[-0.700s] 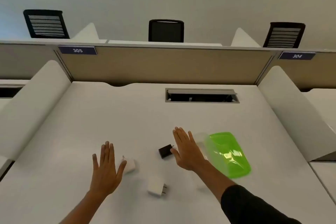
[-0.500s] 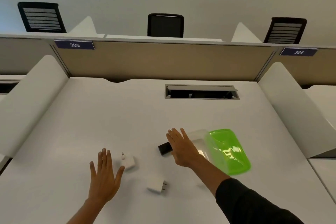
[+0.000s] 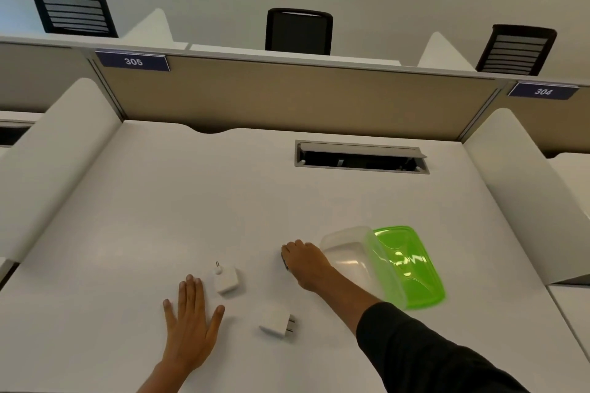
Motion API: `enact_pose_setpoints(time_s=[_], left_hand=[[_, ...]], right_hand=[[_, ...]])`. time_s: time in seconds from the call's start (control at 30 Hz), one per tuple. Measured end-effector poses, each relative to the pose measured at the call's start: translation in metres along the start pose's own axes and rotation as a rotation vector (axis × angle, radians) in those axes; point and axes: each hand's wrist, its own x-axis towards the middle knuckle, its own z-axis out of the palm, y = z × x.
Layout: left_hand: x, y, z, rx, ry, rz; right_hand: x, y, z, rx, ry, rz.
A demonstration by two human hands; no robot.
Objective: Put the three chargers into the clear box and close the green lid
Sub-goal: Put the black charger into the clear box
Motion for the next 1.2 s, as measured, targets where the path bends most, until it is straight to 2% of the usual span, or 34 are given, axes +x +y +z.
enact_pose_setpoints(time_s=[0.17, 0.33, 0.5, 0.63, 0.8, 0.93, 1.07, 1.2], left_hand=[[0.002, -0.002, 0.004, -0.027, 0.012, -0.001], [0.005, -0.005, 0.009, -0.036, 0.021, -0.014], [0.007, -0.007, 0.013, -0.04, 0.037, -0.017], [0.008, -0.008, 0.015, -0.028, 0.046, -0.022], [0.009, -0.008, 0.017, -0.021, 0.051, -0.032], [0.008, -0.007, 0.017, -0.038, 0.057, -0.023], [0.007, -0.004, 0.014, -0.022, 0.047, -0.034], [0.006, -0.003, 0.011, -0.014, 0.04, -0.033]], right_hand=[[0.006, -0.005, 0.0, 0.02, -0.011, 0.005], [0.009, 0.001, -0.015, 0.235, 0.151, 0.076], [0.005, 0.032, -0.041, 0.406, 0.333, 0.225], [-0.013, 0.065, -0.049, 0.509, 0.382, 0.399], [-0.046, 0.094, -0.041, 0.544, 0.258, 0.587], [-0.066, 0.091, -0.023, 0.576, 0.105, 0.698], [-0.067, 0.079, -0.009, 0.648, -0.008, 0.712], [-0.06, 0.07, -0.005, 0.648, -0.041, 0.709]])
